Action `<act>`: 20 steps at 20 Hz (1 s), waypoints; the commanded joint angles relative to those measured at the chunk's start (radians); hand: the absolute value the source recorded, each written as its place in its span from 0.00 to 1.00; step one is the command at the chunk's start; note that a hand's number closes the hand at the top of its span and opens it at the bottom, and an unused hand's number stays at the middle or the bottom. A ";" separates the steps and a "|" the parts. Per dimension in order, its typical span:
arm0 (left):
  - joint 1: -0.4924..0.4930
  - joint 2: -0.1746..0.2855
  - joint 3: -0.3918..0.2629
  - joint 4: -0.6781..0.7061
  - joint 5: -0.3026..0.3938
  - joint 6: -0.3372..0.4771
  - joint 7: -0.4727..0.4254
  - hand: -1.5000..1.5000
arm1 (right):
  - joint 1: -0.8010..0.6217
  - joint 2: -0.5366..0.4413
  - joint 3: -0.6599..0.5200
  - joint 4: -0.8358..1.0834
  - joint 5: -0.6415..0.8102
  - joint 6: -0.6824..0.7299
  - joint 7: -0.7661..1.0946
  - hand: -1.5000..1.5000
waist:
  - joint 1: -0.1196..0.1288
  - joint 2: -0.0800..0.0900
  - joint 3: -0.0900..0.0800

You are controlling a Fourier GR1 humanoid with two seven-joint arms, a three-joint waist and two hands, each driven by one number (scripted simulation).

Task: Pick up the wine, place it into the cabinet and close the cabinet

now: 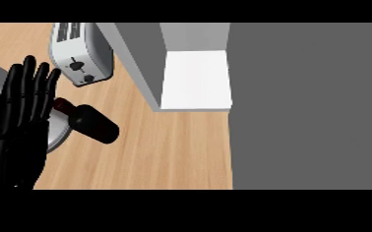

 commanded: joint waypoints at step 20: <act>0.312 0.324 0.085 -0.193 0.951 -0.509 0.221 0.00 | 0.174 -0.109 0.046 -0.390 -0.238 0.131 0.354 0.00 | -0.001 0.035 -0.041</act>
